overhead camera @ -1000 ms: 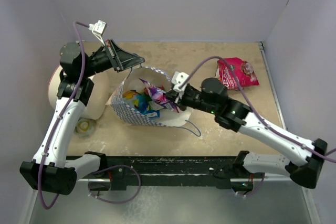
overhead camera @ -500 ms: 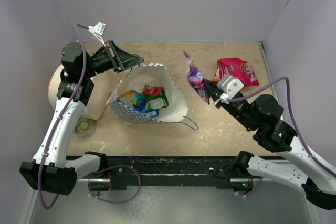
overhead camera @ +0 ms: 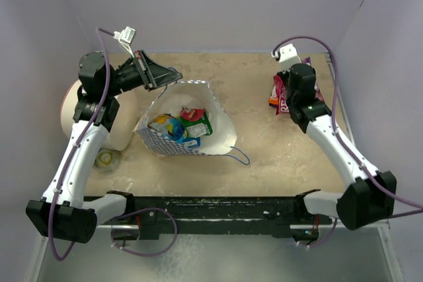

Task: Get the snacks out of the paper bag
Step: Place the snack at the center of the board.

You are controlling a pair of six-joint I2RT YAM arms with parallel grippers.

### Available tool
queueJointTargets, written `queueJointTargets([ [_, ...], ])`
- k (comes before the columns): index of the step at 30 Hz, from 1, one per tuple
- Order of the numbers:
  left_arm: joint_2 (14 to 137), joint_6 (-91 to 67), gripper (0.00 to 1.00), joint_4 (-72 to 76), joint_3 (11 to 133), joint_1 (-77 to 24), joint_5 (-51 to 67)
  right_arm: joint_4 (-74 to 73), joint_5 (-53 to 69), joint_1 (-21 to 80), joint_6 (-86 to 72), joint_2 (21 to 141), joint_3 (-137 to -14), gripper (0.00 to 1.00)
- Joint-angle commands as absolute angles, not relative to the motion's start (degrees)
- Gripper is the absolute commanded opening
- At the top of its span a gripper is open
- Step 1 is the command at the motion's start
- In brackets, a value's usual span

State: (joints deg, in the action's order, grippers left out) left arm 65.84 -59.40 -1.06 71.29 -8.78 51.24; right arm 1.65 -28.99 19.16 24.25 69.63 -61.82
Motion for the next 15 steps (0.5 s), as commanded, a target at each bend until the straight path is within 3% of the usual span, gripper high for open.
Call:
queueJointTargets([
  [1, 65.78, -60.43, 0.00, 2.51, 73.08, -9.15, 54.29, 8.80, -30.88, 14.47, 26.79, 74.35, -65.22, 0.00],
  [15, 68.03, -55.85, 0.00, -5.29, 78.42, -9.18, 56.67, 5.55, -26.25, 11.78, 20.98, 98.79, -80.64, 0.00],
])
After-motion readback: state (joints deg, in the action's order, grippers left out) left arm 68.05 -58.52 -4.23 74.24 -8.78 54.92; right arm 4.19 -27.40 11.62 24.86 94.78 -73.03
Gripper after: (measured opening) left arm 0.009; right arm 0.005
